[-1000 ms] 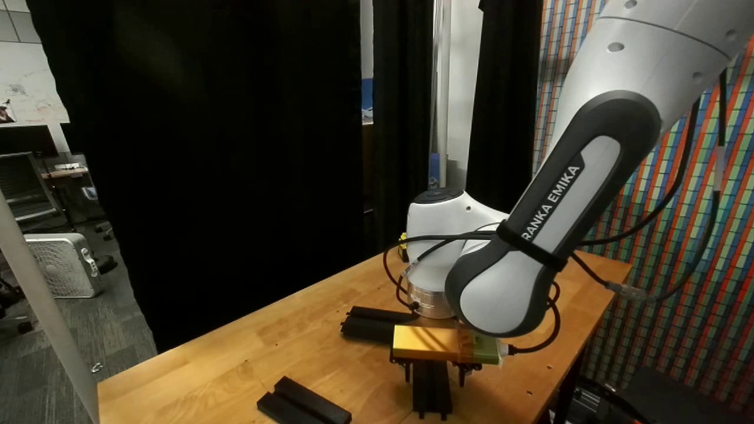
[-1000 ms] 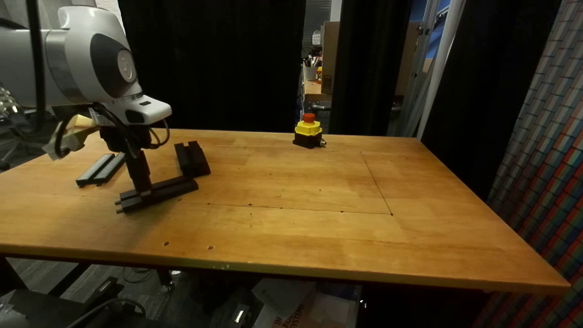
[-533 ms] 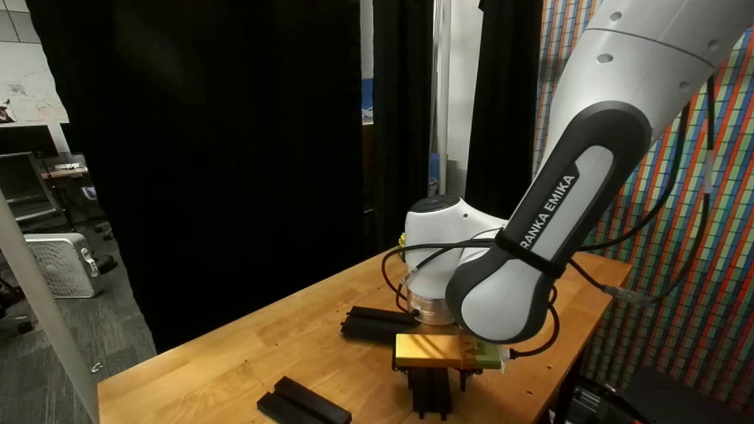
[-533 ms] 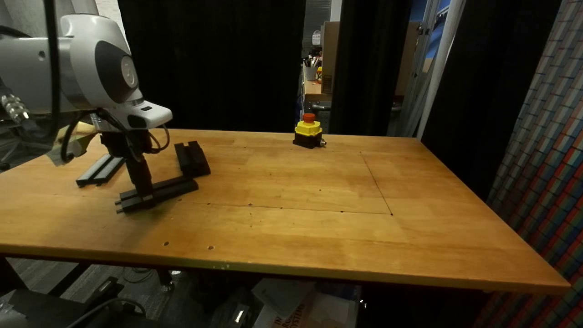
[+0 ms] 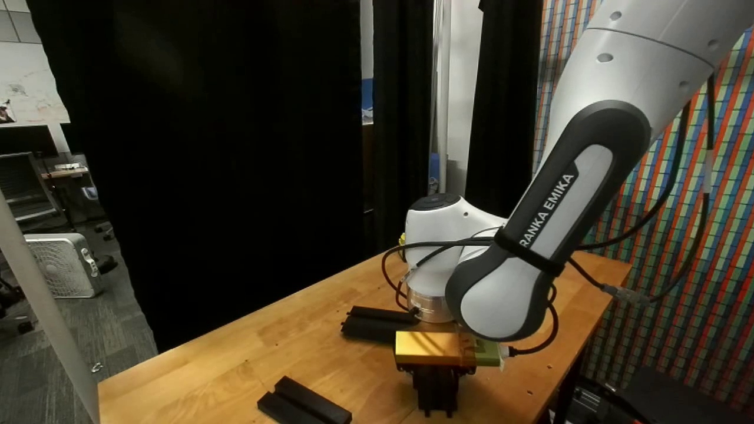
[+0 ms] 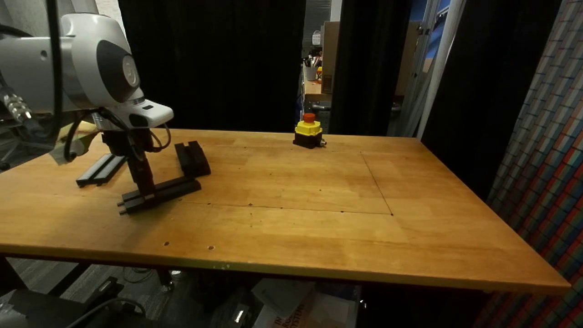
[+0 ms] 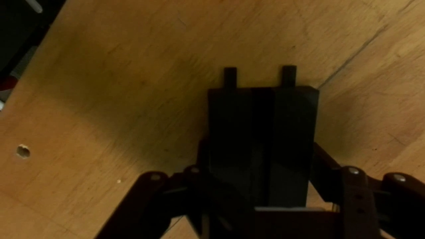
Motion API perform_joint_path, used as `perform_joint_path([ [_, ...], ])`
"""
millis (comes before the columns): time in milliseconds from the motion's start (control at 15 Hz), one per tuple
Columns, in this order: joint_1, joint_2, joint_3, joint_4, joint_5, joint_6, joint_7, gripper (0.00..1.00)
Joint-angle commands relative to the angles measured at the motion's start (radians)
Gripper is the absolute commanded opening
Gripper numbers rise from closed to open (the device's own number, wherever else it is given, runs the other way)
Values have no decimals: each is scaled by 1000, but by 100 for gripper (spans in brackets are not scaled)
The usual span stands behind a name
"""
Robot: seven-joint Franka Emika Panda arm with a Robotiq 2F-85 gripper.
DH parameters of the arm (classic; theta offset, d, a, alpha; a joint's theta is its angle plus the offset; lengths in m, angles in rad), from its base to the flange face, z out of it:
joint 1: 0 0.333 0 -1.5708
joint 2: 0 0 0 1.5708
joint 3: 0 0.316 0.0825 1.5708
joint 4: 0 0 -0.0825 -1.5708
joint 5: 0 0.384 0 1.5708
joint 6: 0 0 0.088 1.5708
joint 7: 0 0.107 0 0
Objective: Arrange the black objects together
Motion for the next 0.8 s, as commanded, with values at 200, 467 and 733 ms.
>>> perform_joint_path([
  [200, -3, -137, -21, -71, 60, -136, -4, 46],
  [467, -35, -254, -26, -73, -54, -265, -38, 46],
  [733, -75, -336, -25, -24, -147, -358, -241, 46],
])
